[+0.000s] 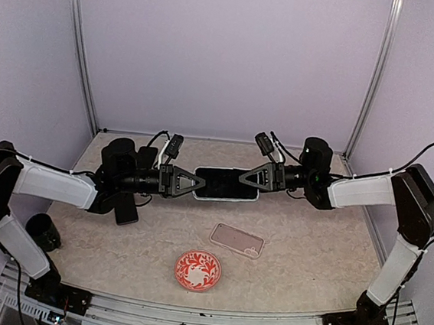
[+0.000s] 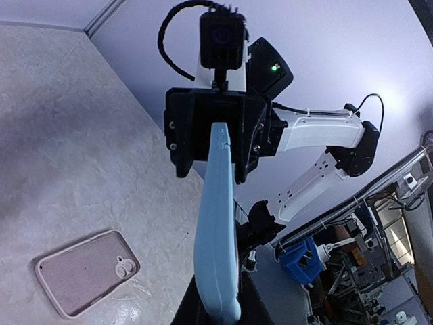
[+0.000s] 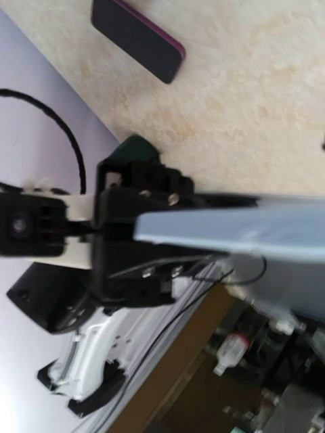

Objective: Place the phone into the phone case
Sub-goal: Press the top right corner of the phone case, then pass from the left arm to the right

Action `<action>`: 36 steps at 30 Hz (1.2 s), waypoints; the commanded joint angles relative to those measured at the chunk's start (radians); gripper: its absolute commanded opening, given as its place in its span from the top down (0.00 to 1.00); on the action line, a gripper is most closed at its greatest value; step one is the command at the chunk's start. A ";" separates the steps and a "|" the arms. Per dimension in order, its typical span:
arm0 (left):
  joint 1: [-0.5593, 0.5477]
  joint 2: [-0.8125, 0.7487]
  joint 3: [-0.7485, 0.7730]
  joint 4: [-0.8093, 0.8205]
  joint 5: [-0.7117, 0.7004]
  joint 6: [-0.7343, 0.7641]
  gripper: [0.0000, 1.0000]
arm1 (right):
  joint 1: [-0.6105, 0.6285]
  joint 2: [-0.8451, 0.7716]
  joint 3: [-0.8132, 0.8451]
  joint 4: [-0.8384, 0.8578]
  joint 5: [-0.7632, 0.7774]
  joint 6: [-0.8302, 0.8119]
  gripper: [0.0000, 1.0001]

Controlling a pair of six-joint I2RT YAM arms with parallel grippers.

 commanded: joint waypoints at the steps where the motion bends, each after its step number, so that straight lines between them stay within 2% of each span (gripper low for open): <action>1: 0.012 -0.026 -0.002 0.154 -0.001 -0.015 1.00 | -0.005 0.008 -0.025 0.036 -0.006 0.001 0.54; 4: 0.011 -0.039 -0.009 0.153 -0.019 -0.006 1.00 | -0.003 0.008 -0.027 0.026 -0.007 -0.005 0.55; 7: 0.011 -0.044 -0.005 0.152 -0.015 -0.004 1.00 | 0.003 0.008 -0.030 0.034 -0.007 0.000 0.60; 9: 0.010 -0.039 -0.002 0.150 -0.010 -0.004 1.00 | 0.006 0.011 -0.030 0.042 -0.009 0.006 0.72; 12: 0.009 -0.033 0.000 0.143 -0.006 -0.002 1.00 | 0.008 0.014 -0.033 0.075 -0.019 0.031 0.99; 14: 0.009 -0.033 -0.002 0.141 -0.004 -0.002 0.88 | 0.008 0.010 -0.036 0.074 -0.020 0.029 1.00; 19: 0.051 -0.063 -0.034 0.191 0.026 -0.043 0.66 | -0.001 0.002 -0.041 0.041 -0.009 0.003 1.00; 23: 0.116 -0.093 -0.092 0.303 0.048 -0.133 0.52 | -0.009 0.000 -0.046 0.036 -0.004 -0.002 1.00; 26: 0.120 -0.095 -0.086 0.247 0.042 -0.114 0.43 | -0.009 0.001 -0.045 0.039 -0.008 0.001 1.00; 31: 0.117 -0.079 -0.022 0.078 0.010 -0.031 0.40 | -0.009 -0.001 -0.041 0.035 -0.027 -0.007 1.00; 36: 0.100 -0.049 0.098 -0.220 -0.033 0.117 0.39 | -0.009 -0.008 -0.037 0.020 -0.038 -0.017 1.00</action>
